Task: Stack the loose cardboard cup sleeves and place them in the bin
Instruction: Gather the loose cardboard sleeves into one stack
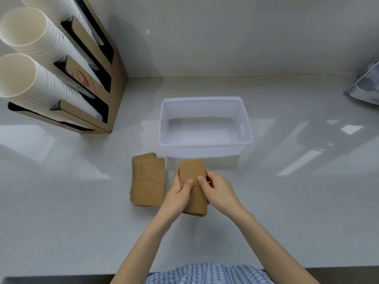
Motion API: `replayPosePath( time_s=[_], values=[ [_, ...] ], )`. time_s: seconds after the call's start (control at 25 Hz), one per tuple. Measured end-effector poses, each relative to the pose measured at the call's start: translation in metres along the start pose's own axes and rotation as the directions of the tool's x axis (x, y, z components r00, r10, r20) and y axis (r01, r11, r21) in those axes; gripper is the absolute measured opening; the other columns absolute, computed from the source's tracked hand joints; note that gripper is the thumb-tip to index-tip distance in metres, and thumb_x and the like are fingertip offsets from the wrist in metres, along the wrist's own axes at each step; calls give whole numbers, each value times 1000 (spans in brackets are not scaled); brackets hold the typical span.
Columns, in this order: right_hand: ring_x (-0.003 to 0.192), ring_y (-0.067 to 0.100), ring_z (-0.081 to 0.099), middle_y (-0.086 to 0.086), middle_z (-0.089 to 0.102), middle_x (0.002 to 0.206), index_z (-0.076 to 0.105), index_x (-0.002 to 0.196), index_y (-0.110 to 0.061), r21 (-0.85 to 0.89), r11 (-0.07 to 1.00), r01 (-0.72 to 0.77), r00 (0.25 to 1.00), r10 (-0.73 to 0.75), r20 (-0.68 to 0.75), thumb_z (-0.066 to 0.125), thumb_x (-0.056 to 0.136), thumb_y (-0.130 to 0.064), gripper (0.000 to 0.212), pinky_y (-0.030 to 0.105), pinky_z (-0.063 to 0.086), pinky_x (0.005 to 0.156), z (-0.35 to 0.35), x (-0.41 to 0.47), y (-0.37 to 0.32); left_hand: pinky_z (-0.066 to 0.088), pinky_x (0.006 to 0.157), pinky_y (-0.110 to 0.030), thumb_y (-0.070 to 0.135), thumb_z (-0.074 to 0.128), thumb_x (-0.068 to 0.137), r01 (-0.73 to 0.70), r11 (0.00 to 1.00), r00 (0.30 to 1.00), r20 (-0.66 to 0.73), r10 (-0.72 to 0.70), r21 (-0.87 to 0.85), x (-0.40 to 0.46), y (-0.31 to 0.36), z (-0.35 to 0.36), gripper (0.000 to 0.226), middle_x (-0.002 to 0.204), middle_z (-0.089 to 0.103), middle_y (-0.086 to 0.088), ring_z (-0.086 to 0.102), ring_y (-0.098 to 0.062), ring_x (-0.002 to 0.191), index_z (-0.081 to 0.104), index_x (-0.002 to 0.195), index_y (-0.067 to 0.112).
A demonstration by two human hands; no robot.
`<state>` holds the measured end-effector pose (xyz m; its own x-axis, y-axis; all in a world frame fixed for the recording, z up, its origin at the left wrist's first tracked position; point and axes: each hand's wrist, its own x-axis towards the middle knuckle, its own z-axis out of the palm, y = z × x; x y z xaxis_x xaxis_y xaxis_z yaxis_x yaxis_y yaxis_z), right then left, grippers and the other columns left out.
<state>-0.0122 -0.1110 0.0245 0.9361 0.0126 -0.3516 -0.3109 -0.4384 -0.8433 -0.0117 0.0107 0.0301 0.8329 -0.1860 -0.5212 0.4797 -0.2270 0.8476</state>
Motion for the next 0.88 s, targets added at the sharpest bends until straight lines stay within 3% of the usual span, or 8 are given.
replayPosePath(
  time_s=[0.08,0.24,0.44,0.6,0.88],
  values=[
    [78,14,58,-4,59,86,54,119,-22,20,1000,-8,1000,7,11,43,92,-31,30,29,51,70,-2,0,1,45,74,-16,29,29,95,18,1000,1000,11,-18,-17,0,0,1,50,118,50,9,54,-3,95,11,142,30],
    [92,19,62,1,66,99,54,123,-22,141,988,-67,997,61,42,47,90,-32,35,36,53,85,-5,-1,3,45,68,-13,27,34,95,-11,999,1000,-22,10,-53,-1,-1,0,48,122,49,8,52,4,93,20,141,28],
    [96,13,64,2,66,108,56,116,-16,384,910,-159,983,110,145,52,89,-24,28,26,55,82,-3,-1,1,49,58,-4,28,41,92,-55,998,996,-79,52,-43,-1,-1,-7,48,107,56,10,56,2,90,27,138,28],
    [104,18,63,6,65,114,54,121,-10,368,918,-146,982,90,166,55,88,-23,35,29,53,88,1,4,-6,47,56,-2,26,45,91,-103,994,986,-136,98,-28,-5,2,-18,43,94,54,18,56,1,85,34,132,32],
    [102,19,62,4,64,109,53,120,-8,353,926,-130,982,72,173,58,87,-21,36,27,53,84,19,14,-21,46,58,0,20,57,85,-108,992,960,-268,86,-67,-8,-6,-46,46,104,59,1,56,0,84,44,129,19]
  ],
)
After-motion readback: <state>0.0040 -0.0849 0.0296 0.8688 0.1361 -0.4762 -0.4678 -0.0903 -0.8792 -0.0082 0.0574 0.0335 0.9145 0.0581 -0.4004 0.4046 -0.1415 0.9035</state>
